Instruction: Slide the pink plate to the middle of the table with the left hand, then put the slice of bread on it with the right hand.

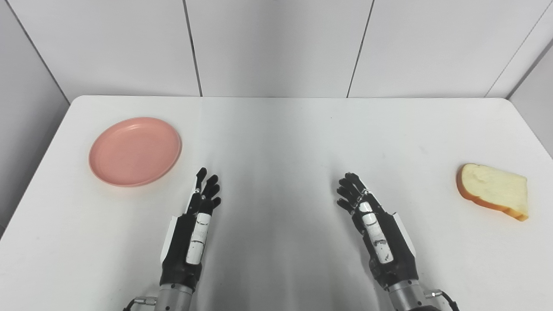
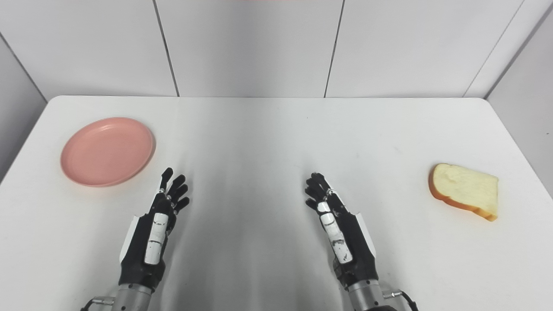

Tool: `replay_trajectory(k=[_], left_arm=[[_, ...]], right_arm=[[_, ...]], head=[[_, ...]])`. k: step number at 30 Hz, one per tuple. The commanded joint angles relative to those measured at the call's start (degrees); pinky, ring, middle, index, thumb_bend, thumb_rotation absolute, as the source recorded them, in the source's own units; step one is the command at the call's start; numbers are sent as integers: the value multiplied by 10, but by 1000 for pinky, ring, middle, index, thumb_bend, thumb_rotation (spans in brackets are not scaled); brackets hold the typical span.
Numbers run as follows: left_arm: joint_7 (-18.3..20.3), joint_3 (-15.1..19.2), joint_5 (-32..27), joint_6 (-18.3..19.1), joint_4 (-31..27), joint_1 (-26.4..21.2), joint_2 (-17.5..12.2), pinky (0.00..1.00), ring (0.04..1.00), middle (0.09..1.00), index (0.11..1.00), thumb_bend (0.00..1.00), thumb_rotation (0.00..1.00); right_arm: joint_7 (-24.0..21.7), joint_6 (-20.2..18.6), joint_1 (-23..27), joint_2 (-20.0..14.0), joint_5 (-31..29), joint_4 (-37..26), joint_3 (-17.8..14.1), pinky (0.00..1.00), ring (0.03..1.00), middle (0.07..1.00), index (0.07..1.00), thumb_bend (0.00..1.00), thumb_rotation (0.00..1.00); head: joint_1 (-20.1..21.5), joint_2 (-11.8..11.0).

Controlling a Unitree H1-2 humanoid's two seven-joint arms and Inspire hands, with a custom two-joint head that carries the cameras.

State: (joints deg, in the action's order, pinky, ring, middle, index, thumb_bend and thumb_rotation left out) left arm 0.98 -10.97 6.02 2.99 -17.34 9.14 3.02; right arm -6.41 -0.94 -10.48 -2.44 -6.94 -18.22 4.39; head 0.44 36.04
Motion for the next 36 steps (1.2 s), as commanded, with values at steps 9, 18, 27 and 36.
replay_trajectory(k=[9, 18, 27, 36], left_arm=[[-4, -12, 16, -31, 23, -19, 10, 899, 941, 953, 1000, 695, 985], [-18, -21, 36, -82, 83, -27, 28, 893, 932, 957, 1000, 608, 1000], [-32, -28, 58, -114, 123, -31, 41, 897, 931, 953, 1000, 552, 991], [-28, -21, 41, -171, 150, -36, 34, 897, 942, 975, 1000, 589, 939]], right_arm=[[-15, 37, 10, -15, -13, 30, -12, 917, 915, 915, 912, 719, 861], [-29, 86, 18, -25, -27, 91, -29, 913, 906, 916, 907, 725, 868], [-40, 114, 25, -32, -47, 130, -45, 968, 935, 942, 932, 736, 910], [-42, 117, 29, -23, -46, 141, -43, 992, 953, 947, 937, 706, 930]], head=[[-31, -28], [-75, -73], [-130, -103], [-122, -114]])
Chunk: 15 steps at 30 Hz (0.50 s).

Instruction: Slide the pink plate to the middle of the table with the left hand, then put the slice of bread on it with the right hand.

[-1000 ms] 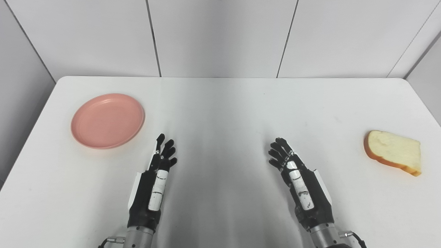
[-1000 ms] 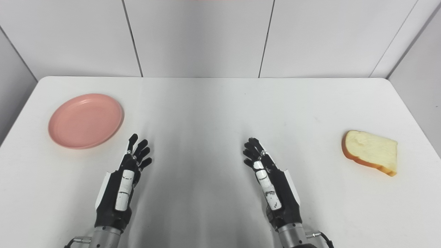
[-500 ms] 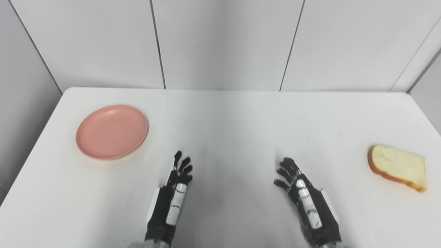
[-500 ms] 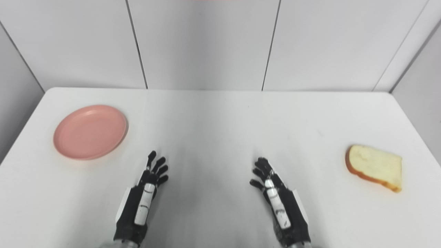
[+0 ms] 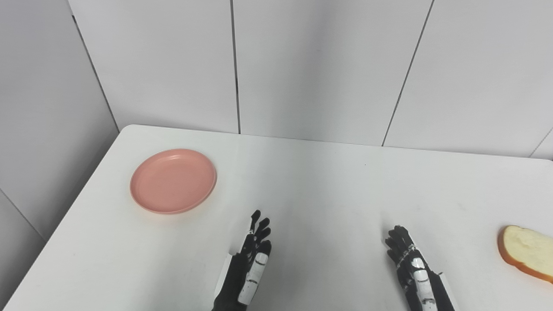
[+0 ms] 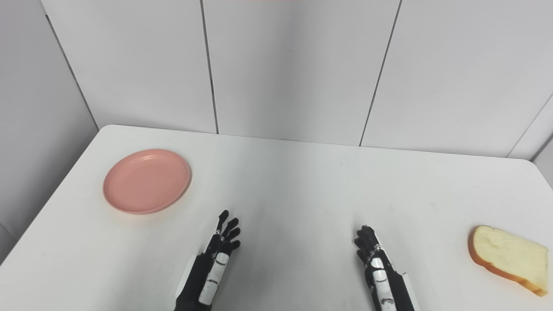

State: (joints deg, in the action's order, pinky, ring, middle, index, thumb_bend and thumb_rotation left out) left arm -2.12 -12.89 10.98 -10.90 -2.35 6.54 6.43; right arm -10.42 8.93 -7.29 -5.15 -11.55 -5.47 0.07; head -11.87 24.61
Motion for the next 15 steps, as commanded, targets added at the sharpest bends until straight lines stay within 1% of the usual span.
replay_trajectory(k=[1, 3, 4, 5, 6, 7, 8, 9, 10, 12, 13, 14, 15], left_arm=[[3, 0, -10, -38, 1, -10, -1, 885, 937, 973, 1000, 604, 934], [4, 5, -22, -47, -6, -11, 0, 878, 938, 976, 1000, 632, 933], [10, 11, -54, -36, -21, -9, 6, 878, 939, 978, 1000, 639, 933], [15, 16, -78, -27, -31, -8, 11, 922, 962, 985, 1000, 702, 903], [17, 21, -100, -15, -42, -9, 14, 950, 972, 987, 988, 743, 901], [16, 26, -114, -5, -56, -11, 17, 970, 972, 981, 959, 777, 913], [11, 35, -121, 1, -71, -20, 18, 967, 949, 951, 896, 806, 898], [8, 42, -126, 6, -82, -26, 18, 966, 945, 946, 886, 811, 895], [4, 53, -128, 6, -91, -41, 16, 963, 937, 936, 867, 820, 889], [0, 76, -129, 0, -95, -74, 3, 912, 902, 900, 779, 862, 887], [0, 89, -132, -4, -94, -92, -4, 896, 890, 883, 751, 875, 880], [1, 97, -135, -6, -92, -102, -8, 889, 883, 866, 733, 889, 872], [-1, 112, -136, -7, -89, -120, -18, 878, 872, 852, 722, 893, 868]], right_arm=[[-1, 18, -2, 6, 1, 14, 1, 988, 951, 945, 934, 708, 926], [0, 21, -1, 8, 4, 16, 2, 985, 951, 945, 936, 703, 924], [2, 23, 0, 10, 8, 18, 3, 985, 951, 946, 937, 701, 924], [4, 24, 1, 12, 11, 19, 3, 977, 946, 945, 937, 700, 927], [6, 26, 2, 14, 14, 21, 4, 978, 946, 947, 941, 696, 931], [7, 27, 4, 15, 16, 22, 3, 986, 950, 952, 947, 690, 937], [8, 27, 6, 16, 17, 25, 3, 985, 948, 950, 947, 690, 941], [9, 28, 7, 17, 18, 26, 3, 985, 947, 949, 947, 691, 941], [9, 28, 9, 17, 18, 28, 3, 984, 946, 948, 946, 691, 941], [9, 27, 11, 18, 18, 31, 4, 970, 939, 940, 944, 706, 920], [10, 26, 12, 19, 20, 31, 5, 968, 938, 940, 944, 719, 917], [11, 26, 12, 19, 21, 32, 5, 962, 935, 939, 943, 738, 916], [12, 27, 13, 20, 23, 33, 5, 960, 935, 940, 943, 744, 915]], head=[[1, 0], [3, 0], [5, 1], [6, 1], [10, 0], [10, 0], [14, -1], [14, -1], [17, -2], [17, -2], [17, 0], [17, 0], [19, 0]])
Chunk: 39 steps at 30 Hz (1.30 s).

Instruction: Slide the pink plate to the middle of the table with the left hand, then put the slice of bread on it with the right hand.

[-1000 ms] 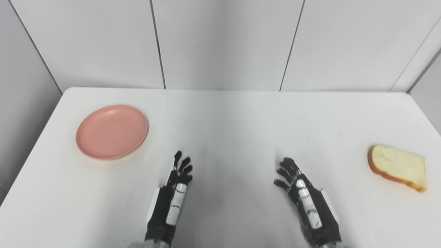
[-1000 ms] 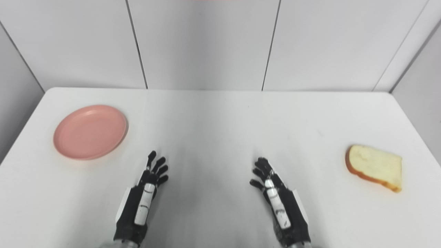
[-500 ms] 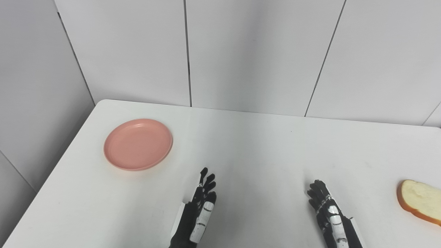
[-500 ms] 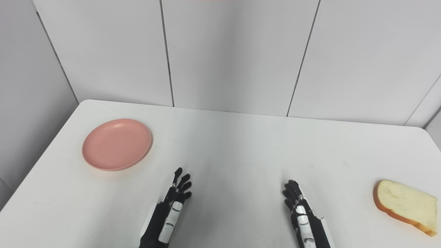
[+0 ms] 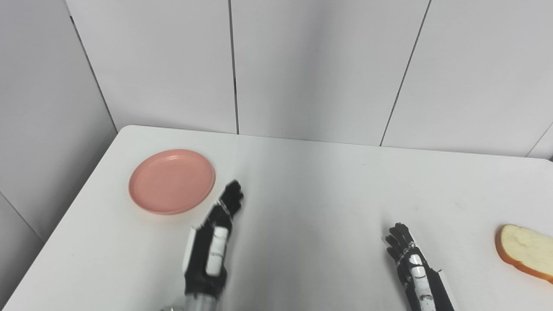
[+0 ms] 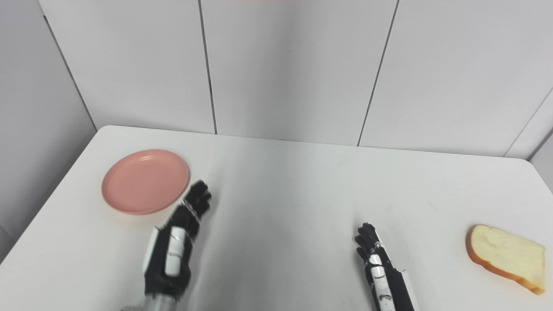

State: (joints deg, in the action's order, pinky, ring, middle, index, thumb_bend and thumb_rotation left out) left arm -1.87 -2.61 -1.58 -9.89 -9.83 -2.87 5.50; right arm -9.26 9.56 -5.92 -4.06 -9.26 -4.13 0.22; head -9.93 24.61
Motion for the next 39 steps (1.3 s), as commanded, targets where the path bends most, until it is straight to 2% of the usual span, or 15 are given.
replay_trajectory(k=[1, 3, 7, 9, 15, 19, 22, 30, 39], left_arm=[[-4, 19, -11, -17, -11, -38, -15, 862, 856, 833, 713, 892, 866], [-4, 41, -7, -30, 4, -67, -36, 829, 826, 807, 703, 890, 876], [-1, 87, -22, -78, 75, -124, -84, 784, 795, 794, 705, 911, 878], [-4, 102, -24, -81, 89, -147, -99, 758, 790, 790, 703, 924, 871], [-6, 137, -43, -35, 83, -205, -141, 771, 814, 814, 707, 976, 830], [-10, 157, -36, -30, 108, -228, -177, 745, 803, 810, 701, 982, 850], [-6, 172, -43, -26, 134, -243, -202, 756, 813, 822, 739, 986, 853], [-2, 197, -62, -24, 235, -278, -255, 798, 834, 821, 758, 1000, 819], [-11, 215, -73, -48, 377, -323, -284, 813, 854, 823, 784, 993, 816]], right_arm=[[1, 22, -1, 10, 1, 20, 4, 960, 937, 943, 943, 745, 915], [2, 23, 0, 11, 5, 20, 5, 955, 933, 942, 944, 744, 921], [1, 23, 0, 11, 5, 18, 6, 939, 925, 937, 943, 750, 921], [1, 23, 0, 11, 4, 19, 6, 943, 929, 941, 945, 759, 921], [-1, 16, -1, 9, -1, 13, 4, 954, 931, 941, 946, 755, 921], [-2, 17, -2, 7, 0, 12, 4, 952, 932, 941, 949, 760, 927], [-4, 18, -2, 6, -2, 12, 5, 940, 926, 932, 948, 744, 928], [-4, 13, -3, 3, -3, 8, 6, 927, 919, 918, 944, 736, 919], [-3, 9, -7, 0, 1, 2, 7, 910, 911, 912, 928, 745, 910]], head=[[-1, 0], [1, 1], [1, 3], [1, 3], [-6, 10], [-8, 11], [-6, 11], [0, 10], [-1, 14]])
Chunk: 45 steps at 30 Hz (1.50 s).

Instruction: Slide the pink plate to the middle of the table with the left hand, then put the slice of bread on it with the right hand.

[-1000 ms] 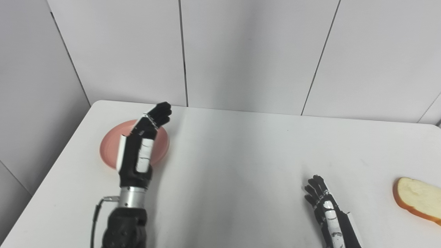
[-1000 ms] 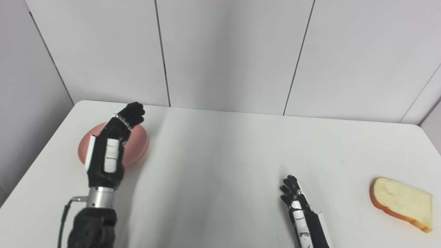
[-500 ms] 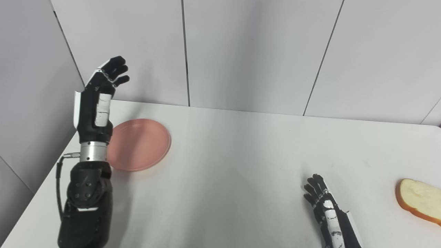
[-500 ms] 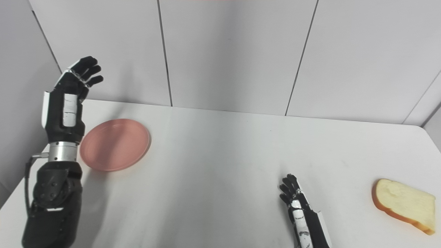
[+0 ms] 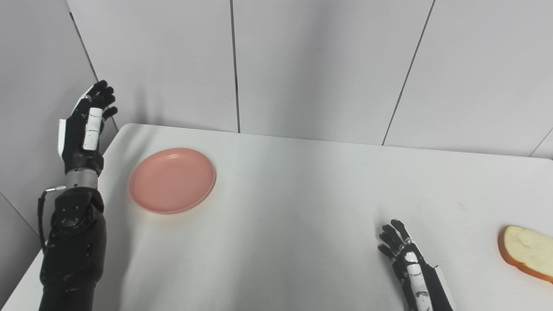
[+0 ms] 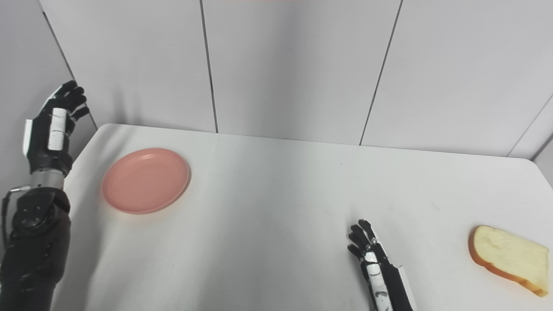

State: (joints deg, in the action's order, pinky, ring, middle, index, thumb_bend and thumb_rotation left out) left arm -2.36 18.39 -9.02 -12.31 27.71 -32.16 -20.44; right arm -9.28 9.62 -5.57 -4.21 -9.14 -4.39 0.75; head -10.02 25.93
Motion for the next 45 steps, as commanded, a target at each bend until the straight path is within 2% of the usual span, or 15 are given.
replay_trajectory(k=[1, 5, 8, 13, 18, 19, 23, 28, 32, 36, 39, 45], left_arm=[[-7, 6, 2, -29, 21, -36, -29, 804, 853, 819, 790, 992, 817], [-1, 17, -20, -39, 84, -50, -27, 860, 877, 843, 818, 950, 807], [-8, 21, -25, -34, 99, -47, -19, 885, 868, 843, 807, 894, 785], [-18, 15, -21, -31, 111, -41, -7, 844, 850, 826, 815, 867, 792], [-22, 8, -18, -42, 162, -49, -3, 810, 842, 835, 802, 870, 796], [-23, 7, -16, -45, 172, -51, -3, 777, 829, 824, 796, 889, 803], [-5, 1, -24, -60, 207, -56, -3, 744, 829, 817, 802, 933, 790], [0, -8, -23, -69, 244, -65, 1, 703, 793, 790, 776, 933, 778], [5, -22, -15, -77, 274, -68, -1, 709, 792, 781, 766, 921, 768], [3, -39, -2, -83, 281, -62, 1, 724, 828, 807, 782, 902, 792], [23, -37, -21, -81, 279, -59, 11, 790, 849, 835, 799, 850, 798], [36, -50, -20, -61, 274, -54, 25, 786, 867, 832, 810, 860, 801]], right_arm=[[-2, 7, -11, 2, -1, 3, 2, 911, 911, 914, 928, 744, 911], [-3, 5, -12, 1, -1, 1, 3, 911, 909, 907, 930, 747, 914], [-2, 1, -14, 1, -1, -4, 4, 904, 904, 899, 930, 750, 913], [-3, 2, -14, -1, 0, -5, 5, 902, 902, 893, 930, 730, 914], [-2, 3, -16, -2, 1, -8, 6, 881, 889, 880, 924, 736, 909], [-2, 2, -16, -2, 0, -9, 6, 891, 894, 884, 928, 724, 906], [0, -3, -19, -1, 3, -15, 8, 876, 885, 878, 921, 751, 901], [0, -5, -20, -2, 5, -19, 10, 867, 879, 872, 918, 733, 901], [0, -5, -22, -1, 5, -22, 10, 863, 874, 864, 911, 735, 891], [-1, -7, -25, -2, 5, -27, 10, 862, 873, 863, 913, 729, 887], [-2, -9, -26, -3, 6, -30, 11, 859, 870, 863, 913, 716, 881], [-1, -13, -30, -2, 6, -35, 14, 857, 864, 857, 907, 709, 862]], head=[[0, 1], [2, 4], [4, 6], [8, 10], [14, 14], [14, 14], [17, 17], [20, 19], [21, 20], [23, 24], [25, 26], [33, 28]])
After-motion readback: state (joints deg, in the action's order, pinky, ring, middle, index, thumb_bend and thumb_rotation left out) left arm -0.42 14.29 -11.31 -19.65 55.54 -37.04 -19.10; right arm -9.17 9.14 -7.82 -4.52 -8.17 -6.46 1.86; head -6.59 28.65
